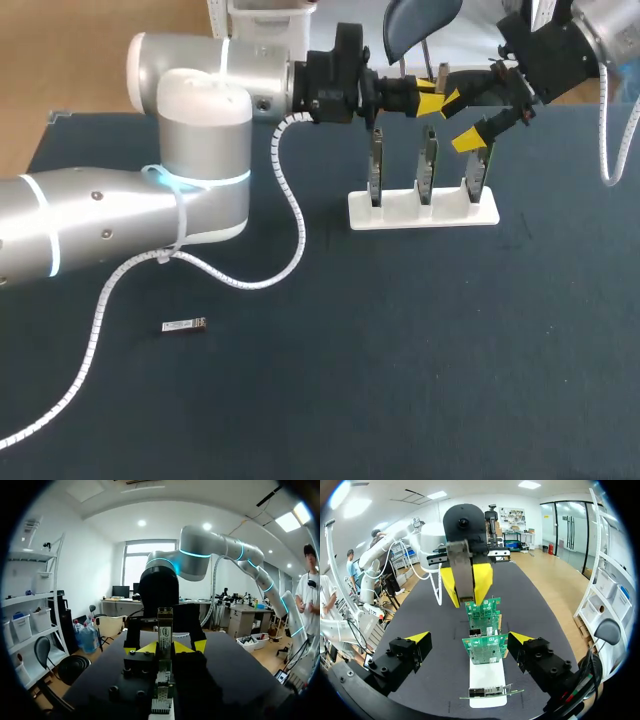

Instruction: Pick up the optical module with the left hand, and insert it into the network port with the right hand.

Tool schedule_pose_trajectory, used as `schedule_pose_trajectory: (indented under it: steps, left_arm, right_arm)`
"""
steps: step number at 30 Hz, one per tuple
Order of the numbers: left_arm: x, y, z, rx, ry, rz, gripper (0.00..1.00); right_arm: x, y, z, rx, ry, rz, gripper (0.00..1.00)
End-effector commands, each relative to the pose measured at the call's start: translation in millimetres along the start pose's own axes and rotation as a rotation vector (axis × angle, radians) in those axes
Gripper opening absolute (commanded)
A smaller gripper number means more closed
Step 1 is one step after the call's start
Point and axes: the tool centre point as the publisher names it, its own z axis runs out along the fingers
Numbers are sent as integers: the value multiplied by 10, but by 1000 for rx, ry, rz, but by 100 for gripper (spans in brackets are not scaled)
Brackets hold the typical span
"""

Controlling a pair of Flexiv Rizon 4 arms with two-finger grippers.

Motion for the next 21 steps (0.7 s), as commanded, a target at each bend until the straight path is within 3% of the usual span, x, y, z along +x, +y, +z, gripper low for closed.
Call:
schedule_pose_trajectory:
  steps: [1, 21]
  left_arm:
    - [68, 88, 58, 19, 7, -7, 0]
    - [156, 128, 78, 9, -2, -38, 0]
  right_arm:
    - [3, 19, 2, 5, -1, 0, 100]
    - [3, 19, 2, 5, -1, 0, 100]
